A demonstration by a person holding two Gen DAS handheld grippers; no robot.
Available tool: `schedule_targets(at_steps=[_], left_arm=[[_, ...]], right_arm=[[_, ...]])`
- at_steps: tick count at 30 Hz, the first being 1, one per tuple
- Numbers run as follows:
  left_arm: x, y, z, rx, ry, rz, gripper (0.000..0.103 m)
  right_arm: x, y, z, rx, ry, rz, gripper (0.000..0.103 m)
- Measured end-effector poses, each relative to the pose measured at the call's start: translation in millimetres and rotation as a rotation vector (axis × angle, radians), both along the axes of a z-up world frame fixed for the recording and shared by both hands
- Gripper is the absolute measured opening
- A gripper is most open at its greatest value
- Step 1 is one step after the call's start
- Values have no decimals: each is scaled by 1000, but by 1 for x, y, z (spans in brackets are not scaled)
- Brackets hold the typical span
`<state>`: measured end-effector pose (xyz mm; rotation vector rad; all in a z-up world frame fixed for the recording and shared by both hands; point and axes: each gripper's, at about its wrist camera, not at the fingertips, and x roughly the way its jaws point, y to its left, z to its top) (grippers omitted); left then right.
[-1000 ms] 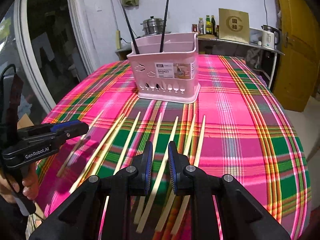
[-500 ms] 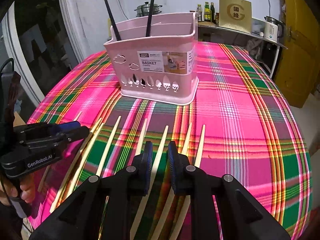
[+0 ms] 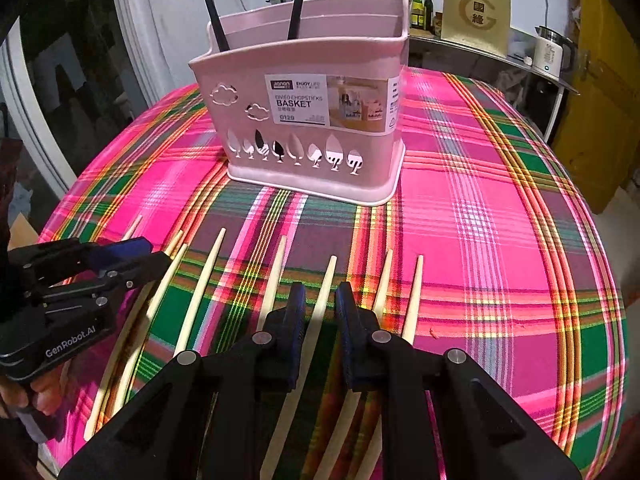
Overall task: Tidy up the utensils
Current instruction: 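Grasp a wooden chopstick with the left tool while the right tool grasps another, then lift both wooden chopsticks and carry them over the pink basket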
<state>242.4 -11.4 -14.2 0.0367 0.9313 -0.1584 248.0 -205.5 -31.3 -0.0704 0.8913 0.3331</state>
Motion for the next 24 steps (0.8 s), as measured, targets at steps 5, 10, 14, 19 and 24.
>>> schedule_targets(at_steps=[5,10,14,19,24], left_arm=[[0,-8,0,40,-6,-14,21],[-2,-13,1,48,-9,-19,8],[-3,-11,2,28,-3,-22,7],[-7,-7,14,4,-24,-28,7],[-16,-5,43,-18,-81,-41,7]], right_arm=[[4,1,0,-1,5,-11,10],[6,1,-1,0,6,-15,7],[6,0,0,20,10,-14,6],[1,1,13,42,-15,-5,6],[-8,0,38,80,-62,6,6]])
